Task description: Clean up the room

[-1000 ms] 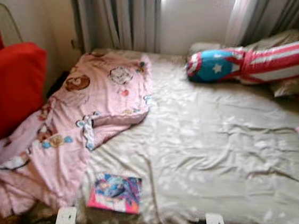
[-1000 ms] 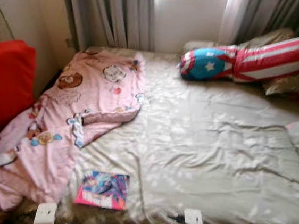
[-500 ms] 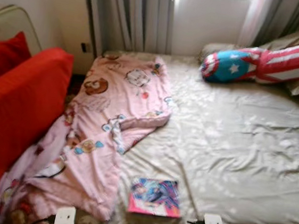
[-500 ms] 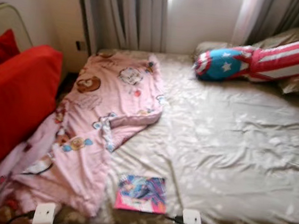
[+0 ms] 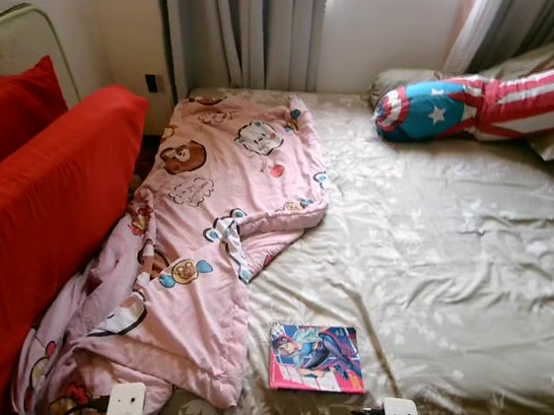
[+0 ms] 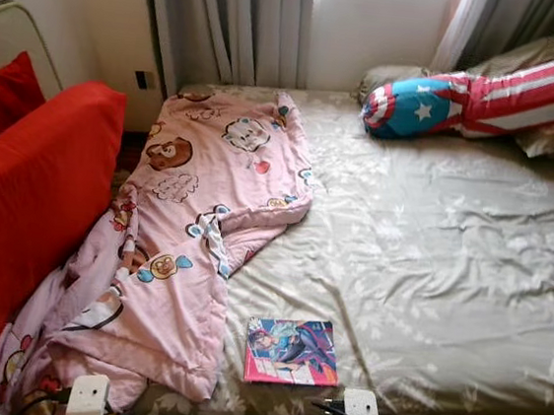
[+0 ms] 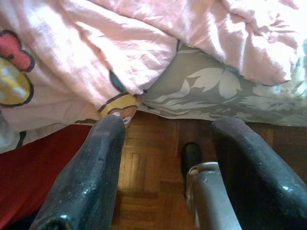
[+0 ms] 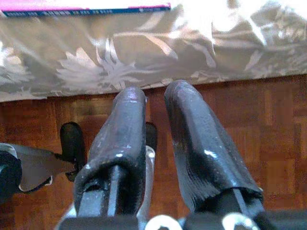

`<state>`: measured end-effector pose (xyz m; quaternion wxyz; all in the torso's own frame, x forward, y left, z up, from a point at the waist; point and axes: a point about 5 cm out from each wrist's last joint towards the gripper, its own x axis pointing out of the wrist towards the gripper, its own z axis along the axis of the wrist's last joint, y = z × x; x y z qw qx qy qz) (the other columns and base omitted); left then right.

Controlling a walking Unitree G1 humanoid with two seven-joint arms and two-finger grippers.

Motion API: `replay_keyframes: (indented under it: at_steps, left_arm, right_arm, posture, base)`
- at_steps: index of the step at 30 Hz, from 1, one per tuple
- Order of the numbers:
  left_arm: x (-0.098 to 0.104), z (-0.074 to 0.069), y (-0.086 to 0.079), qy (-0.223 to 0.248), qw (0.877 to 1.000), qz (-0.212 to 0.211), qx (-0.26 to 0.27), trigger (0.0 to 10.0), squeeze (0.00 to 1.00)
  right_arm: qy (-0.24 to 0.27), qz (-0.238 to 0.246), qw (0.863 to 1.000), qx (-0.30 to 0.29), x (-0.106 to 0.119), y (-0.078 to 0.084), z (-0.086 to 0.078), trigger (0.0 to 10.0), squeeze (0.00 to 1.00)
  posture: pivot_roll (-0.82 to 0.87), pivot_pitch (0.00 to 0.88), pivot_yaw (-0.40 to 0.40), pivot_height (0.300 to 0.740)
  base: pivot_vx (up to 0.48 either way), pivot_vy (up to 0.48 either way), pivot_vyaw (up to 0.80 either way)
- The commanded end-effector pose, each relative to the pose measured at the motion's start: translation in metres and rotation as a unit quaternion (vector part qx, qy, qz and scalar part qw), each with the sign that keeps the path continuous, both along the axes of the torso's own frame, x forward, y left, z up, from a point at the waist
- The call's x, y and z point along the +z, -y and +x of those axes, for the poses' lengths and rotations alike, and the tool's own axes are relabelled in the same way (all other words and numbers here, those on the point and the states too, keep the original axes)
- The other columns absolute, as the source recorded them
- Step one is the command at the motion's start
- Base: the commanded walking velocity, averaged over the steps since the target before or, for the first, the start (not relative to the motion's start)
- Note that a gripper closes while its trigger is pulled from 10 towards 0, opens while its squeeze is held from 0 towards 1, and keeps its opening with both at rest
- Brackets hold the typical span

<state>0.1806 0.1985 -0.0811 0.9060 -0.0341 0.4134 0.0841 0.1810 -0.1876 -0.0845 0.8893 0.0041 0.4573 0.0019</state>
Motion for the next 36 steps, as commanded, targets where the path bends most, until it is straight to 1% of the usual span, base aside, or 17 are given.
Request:
replay_keyframes:
  at_steps: [1,10,16,31,36]
  left_arm:
    - [-0.001,-0.003,-0.001,-0.006,1.0,-0.003,0.004,10.0,0.0]
    - [-0.002,-0.001,0.005,-0.005,1.0,-0.013,0.002,10.0,0.0]
    - [-0.002,0.0,0.011,-0.002,1.0,-0.022,0.013,10.0,0.0]
    - [-0.001,0.001,0.007,-0.002,1.0,-0.017,0.001,10.0,0.0]
    - [-0.001,0.001,0.006,-0.001,1.0,-0.017,0.003,10.0,0.0]
  right_arm:
    - [-0.002,-0.001,1.0,-0.001,0.0,0.002,-0.001,10.0,0.0]
    - [0.0,-0.008,1.0,0.004,0.001,0.006,0.001,10.0,0.0]
    - [0.001,-0.014,1.0,0.005,0.003,0.012,0.002,10.0,0.0]
    - [0.002,-0.01,1.0,0.004,0.002,0.007,0.003,10.0,0.0]
    - [0.002,-0.01,1.0,0.004,0.002,0.007,0.003,10.0,0.0]
  posture:
    - [-0.11,0.0,0.037,0.74]
    - [-0.12,0.0,0.01,0.74]
    - [-0.11,0.0,-0.004,0.74]
    - [-0.12,0.0,0.013,0.74]
    - [-0.12,0.0,0.012,0.74]
  base:
    - [0.0,0.0,0.0]
    - [0.0,0.0,0.0]
    - [0.0,0.0,0.0]
    - [0.0,0.0,0.0]
    - [0.26,0.0,0.0]
